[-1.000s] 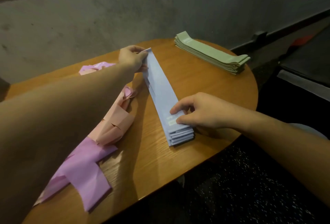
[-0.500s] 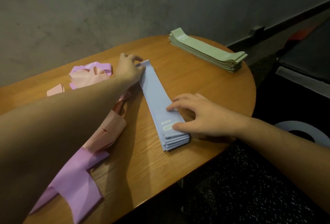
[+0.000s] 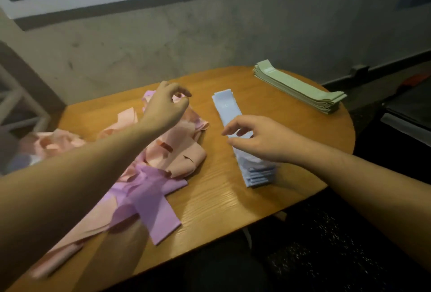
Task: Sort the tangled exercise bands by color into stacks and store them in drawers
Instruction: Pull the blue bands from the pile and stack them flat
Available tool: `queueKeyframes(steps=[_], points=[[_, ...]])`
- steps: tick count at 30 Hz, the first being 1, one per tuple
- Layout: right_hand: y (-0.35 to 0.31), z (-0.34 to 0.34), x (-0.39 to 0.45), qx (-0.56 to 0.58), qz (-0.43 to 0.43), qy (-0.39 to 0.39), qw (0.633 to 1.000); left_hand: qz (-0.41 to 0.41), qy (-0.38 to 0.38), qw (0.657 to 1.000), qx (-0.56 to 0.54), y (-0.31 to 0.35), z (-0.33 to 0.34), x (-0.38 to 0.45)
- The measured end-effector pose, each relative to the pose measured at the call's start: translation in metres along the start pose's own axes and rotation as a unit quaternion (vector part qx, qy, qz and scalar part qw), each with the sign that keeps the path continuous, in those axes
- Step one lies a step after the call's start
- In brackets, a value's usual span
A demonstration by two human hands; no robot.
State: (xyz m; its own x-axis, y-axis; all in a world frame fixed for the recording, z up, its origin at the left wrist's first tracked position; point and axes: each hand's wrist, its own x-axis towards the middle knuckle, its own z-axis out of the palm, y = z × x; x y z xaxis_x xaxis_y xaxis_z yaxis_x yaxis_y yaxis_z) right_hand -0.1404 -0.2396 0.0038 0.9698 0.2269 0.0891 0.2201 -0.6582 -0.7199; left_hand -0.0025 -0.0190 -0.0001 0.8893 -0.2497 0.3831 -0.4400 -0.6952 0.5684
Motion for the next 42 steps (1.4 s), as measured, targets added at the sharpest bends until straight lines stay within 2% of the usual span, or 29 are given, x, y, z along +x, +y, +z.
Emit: queueKeyframes(steps=[6,10,18,23,27,32,38,42], points=[[-0.054,0.042,0.021,0.018,-0.055,-0.030,0.998,-0.023,0.027,0.999,0.004,-0.045,-0.069,-0.085],[-0.092,0.076,0.039,0.013,-0.089,-0.059,0.994,-0.025,0.044,0.998,0.049,-0.071,-0.109,-0.144],[-0.153,0.147,0.061,0.031,-0.131,-0.096,0.986,-0.114,0.065,0.984,0.120,-0.125,-0.155,-0.223],[-0.175,0.183,0.083,0.023,-0.136,-0.085,0.987,-0.168,0.076,0.980,0.077,-0.155,-0.155,-0.233],[-0.188,0.210,0.102,0.006,-0.151,-0.113,0.982,-0.199,0.128,0.971,0.021,-0.168,-0.156,-0.236],[-0.207,0.243,0.133,-0.034,-0.162,-0.125,0.978,-0.195,0.142,0.970,-0.012,-0.172,-0.152,-0.239],[-0.230,0.291,0.178,-0.043,-0.166,-0.084,0.982,-0.198,0.170,0.964,-0.050,-0.174,-0.155,-0.236],[-0.230,0.322,0.196,-0.037,-0.123,-0.046,0.991,-0.219,0.184,0.956,-0.070,-0.175,-0.154,-0.236]])
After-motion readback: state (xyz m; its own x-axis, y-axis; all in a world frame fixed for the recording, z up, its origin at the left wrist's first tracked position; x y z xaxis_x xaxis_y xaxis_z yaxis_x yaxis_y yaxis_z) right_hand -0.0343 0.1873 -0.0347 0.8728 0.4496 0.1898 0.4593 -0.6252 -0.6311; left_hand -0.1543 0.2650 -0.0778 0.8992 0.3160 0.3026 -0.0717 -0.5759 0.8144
